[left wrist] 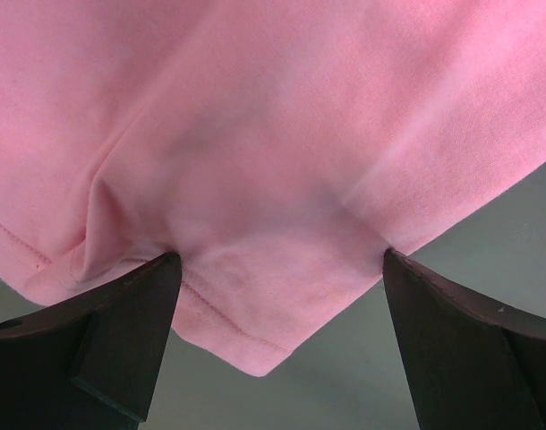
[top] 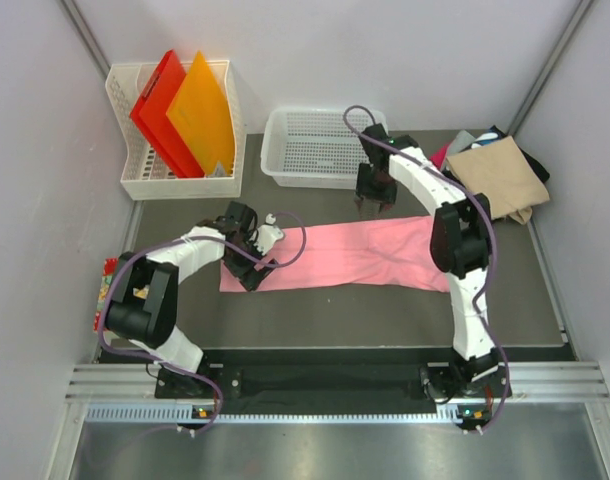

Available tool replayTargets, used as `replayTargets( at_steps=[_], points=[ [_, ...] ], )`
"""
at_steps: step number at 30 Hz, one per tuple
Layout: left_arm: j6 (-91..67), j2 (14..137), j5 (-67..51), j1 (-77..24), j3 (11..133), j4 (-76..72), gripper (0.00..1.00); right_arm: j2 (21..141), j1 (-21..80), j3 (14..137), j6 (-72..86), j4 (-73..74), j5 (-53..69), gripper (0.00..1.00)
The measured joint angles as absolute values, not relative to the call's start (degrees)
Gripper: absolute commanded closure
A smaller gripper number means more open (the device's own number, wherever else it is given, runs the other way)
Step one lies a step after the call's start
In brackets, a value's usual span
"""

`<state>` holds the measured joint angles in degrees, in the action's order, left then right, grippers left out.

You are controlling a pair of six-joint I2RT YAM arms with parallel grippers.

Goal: Fold and stack the t-shirts
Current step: Fold the other side of the tshirt into a rectangle

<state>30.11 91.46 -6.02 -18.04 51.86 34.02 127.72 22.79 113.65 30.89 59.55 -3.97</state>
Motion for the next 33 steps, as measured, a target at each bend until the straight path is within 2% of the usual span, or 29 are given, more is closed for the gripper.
replayTargets(
  at_steps=[3,6,14,18,24,33],
  points=[
    [30.13,91.22,-6.0,-18.04,51.64,33.82,0.01,127.48,22.15,118.13,29.95,60.62,-4.14,0.41],
    [30.15,90.94,-6.09,-17.87,51.37,33.58,0.01,124.88,20.91,117.38,29.82,61.43,-5.3,0.41],
    [31.57,89.36,-8.14,-14.9,49.3,32.25,0.01,99.24,19.97,87.15,34.68,63.0,-7.64,0.44],
    [33.36,87.64,-9.34,-12.38,47.07,30.76,0.01,90.39,20.14,77.93,36.75,63.53,-7.97,0.45],
    [34.65,85.47,-10.37,-9.04,44.42,29.34,0.01,92.53,20.14,72.6,37.63,62.41,-8.34,0.49],
    [35.29,83.74,-11.14,-7.55,43.31,28.51,0.01,101.41,19.9,71.64,37.5,61.47,-14.24,0.53]
  ],
)
